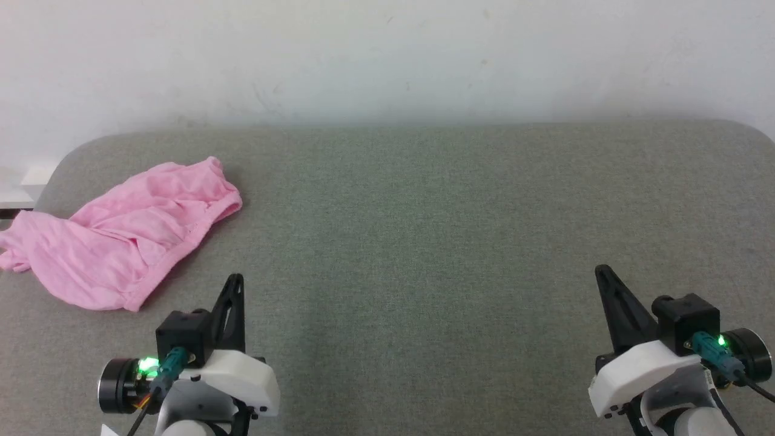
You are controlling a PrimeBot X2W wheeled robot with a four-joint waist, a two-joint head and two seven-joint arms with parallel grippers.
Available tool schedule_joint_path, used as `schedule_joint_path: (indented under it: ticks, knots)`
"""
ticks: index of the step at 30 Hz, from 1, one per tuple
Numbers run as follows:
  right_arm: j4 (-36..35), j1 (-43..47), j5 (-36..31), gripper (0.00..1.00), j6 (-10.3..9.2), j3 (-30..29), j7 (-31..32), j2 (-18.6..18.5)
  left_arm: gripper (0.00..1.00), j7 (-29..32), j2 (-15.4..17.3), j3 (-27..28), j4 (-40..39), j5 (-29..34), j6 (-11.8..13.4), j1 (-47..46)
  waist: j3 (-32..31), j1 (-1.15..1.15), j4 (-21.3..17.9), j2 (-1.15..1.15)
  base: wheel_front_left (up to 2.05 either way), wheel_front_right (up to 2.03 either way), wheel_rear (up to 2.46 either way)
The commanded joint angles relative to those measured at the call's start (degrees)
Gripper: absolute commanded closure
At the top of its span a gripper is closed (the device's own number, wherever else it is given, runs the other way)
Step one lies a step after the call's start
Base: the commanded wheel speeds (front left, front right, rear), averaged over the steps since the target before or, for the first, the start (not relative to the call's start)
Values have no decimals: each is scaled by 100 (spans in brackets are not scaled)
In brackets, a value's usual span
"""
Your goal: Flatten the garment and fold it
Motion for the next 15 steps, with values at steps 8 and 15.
schedule_joint_path:
  ticks: [8, 15]
  knots:
    - [1, 0, 1, 0, 0, 0, 0, 0, 0, 0, 0, 0, 1, 0, 0, 0, 0, 0, 0, 0, 0, 0, 0]
    - [62, 12, 74, 0, 0, -15, -53, -2, 0, -52, 0, -47, 48, -47, 28, 1, 1, 0, 0, 0, 0, 0, 0]
